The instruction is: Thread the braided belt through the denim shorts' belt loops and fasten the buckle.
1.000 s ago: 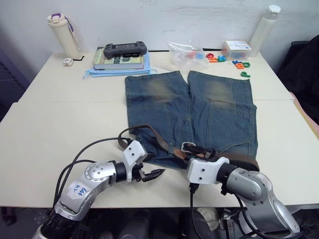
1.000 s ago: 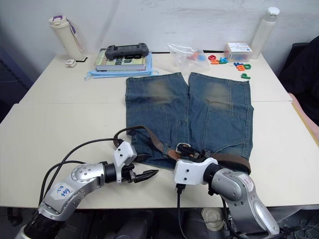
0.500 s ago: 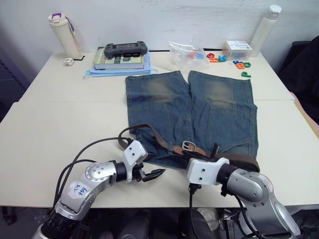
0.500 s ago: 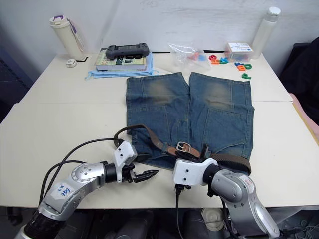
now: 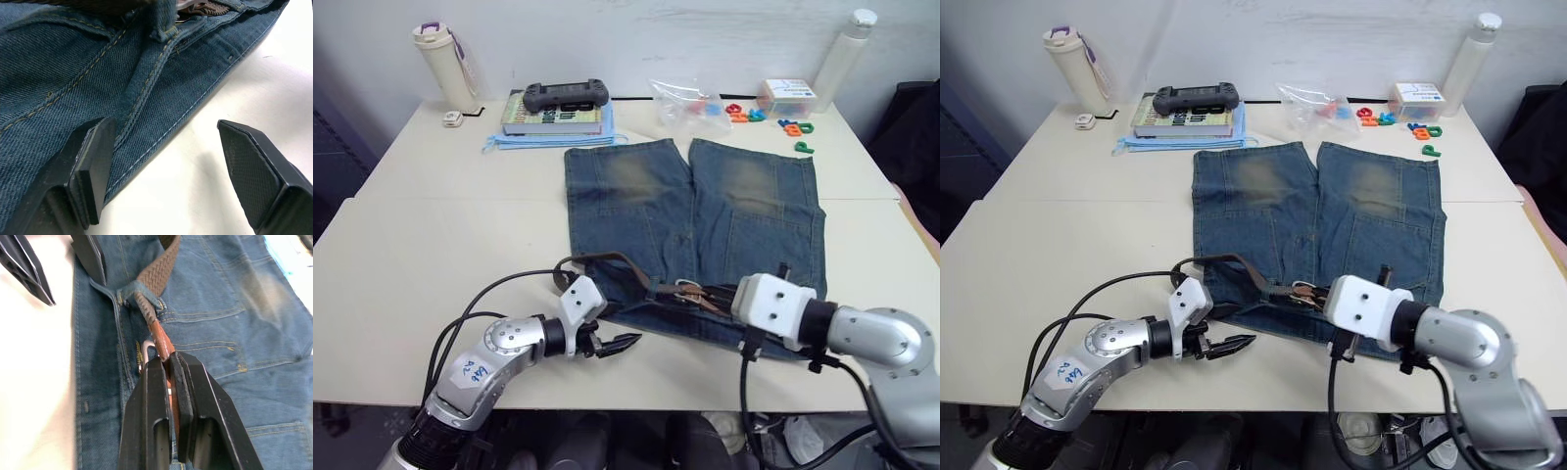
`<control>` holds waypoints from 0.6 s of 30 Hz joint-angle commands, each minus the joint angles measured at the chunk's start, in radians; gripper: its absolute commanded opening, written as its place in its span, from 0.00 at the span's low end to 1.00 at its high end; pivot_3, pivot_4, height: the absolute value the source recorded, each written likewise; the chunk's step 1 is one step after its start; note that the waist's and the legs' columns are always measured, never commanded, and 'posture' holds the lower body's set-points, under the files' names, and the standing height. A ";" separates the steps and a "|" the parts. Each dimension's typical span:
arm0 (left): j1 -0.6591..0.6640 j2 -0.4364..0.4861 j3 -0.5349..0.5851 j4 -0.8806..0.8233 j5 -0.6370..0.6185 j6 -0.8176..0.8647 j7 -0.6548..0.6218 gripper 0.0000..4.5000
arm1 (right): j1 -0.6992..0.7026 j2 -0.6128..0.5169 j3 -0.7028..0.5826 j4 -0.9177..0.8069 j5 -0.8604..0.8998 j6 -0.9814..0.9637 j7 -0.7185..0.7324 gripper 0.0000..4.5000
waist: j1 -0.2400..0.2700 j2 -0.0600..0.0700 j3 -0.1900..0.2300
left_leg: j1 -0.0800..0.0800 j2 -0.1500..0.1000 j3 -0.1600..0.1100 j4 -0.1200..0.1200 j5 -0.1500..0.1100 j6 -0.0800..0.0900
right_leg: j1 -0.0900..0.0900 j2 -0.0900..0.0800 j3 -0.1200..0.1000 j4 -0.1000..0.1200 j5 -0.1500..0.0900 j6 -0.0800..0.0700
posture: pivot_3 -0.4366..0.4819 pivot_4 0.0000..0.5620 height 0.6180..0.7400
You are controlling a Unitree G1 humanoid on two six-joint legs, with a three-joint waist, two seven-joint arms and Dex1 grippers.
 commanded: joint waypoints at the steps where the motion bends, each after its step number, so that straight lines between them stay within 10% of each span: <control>1: 0.039 0.017 -0.013 0.102 0.064 0.061 0.021 0.83 | -0.046 -0.084 -0.141 0.010 0.042 -0.039 0.014 0.03 | 0.004 0.000 0.000 | 0.000 0.000 0.000 -0.001 0.000 0.000 | 0.000 0.000 0.000 -0.001 0.000 0.000 | 0.48 0.27 0.34; 18: 0.097 0.062 0.031 0.068 0.058 0.066 0.008 0.83 | -0.070 -0.268 -0.290 0.208 0.050 -0.245 -0.031 0.03 | -0.006 0.004 0.001 | 0.000 0.003 0.000 -0.006 0.001 -0.001 | 0.002 0.001 -0.002 -0.009 0.003 -0.002 | 0.48 0.27 0.34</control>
